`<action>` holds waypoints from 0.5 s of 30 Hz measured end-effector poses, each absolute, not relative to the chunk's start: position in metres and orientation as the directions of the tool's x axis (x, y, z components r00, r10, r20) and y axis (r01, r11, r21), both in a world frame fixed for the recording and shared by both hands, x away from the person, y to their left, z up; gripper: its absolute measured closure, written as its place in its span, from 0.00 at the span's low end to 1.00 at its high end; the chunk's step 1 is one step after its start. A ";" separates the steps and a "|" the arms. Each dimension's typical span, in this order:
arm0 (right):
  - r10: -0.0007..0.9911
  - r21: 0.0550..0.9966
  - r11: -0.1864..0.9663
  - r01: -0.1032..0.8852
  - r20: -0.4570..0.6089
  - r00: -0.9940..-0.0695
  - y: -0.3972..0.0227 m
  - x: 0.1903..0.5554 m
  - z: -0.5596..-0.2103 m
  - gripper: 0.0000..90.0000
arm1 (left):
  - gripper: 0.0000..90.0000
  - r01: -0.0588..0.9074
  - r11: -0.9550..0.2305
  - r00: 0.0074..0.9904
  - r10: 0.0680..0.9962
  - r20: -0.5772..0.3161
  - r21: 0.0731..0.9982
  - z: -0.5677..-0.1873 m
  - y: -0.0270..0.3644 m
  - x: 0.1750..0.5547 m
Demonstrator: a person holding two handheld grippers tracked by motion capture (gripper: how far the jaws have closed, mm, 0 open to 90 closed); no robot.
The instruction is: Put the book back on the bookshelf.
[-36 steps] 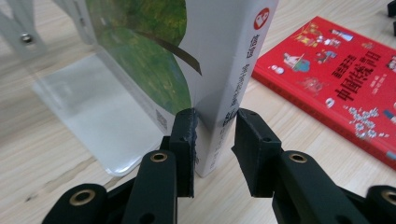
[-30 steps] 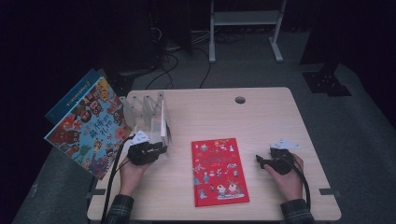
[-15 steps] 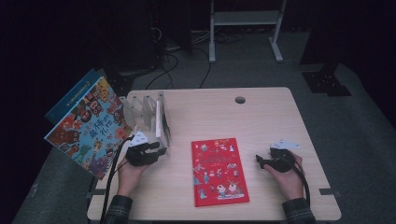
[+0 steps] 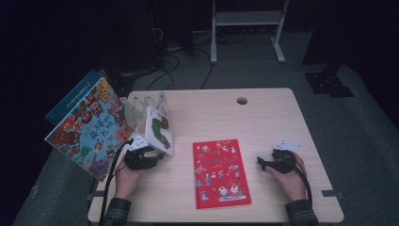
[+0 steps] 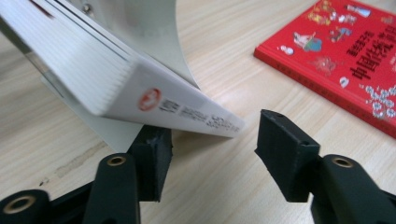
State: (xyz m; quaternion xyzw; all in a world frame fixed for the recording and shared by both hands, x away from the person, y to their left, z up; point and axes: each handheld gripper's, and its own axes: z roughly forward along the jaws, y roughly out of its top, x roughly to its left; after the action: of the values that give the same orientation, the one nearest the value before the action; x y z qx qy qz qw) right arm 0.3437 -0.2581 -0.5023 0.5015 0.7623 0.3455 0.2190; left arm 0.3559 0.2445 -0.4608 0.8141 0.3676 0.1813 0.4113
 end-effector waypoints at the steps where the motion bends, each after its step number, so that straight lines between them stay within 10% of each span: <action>1: 0.916 0.746 0.258 0.613 0.013 -0.400 -0.258 0.344 -0.502 0.25 | 0.48 0.454 -0.398 0.668 0.744 -0.009 0.797 -0.462 0.245 0.355; 15: 0.915 0.732 0.257 0.631 0.027 -0.403 -0.257 0.338 -0.497 0.50 | 0.49 0.419 -0.530 0.756 0.654 0.041 0.737 -0.473 0.223 0.319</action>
State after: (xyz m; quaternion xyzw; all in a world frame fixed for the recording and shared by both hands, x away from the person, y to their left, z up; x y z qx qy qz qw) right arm 0.3383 -0.2567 -0.4965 0.5053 0.7650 0.3411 0.2077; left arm 0.3192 0.2233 -0.4726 0.8603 0.3116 0.1583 0.3712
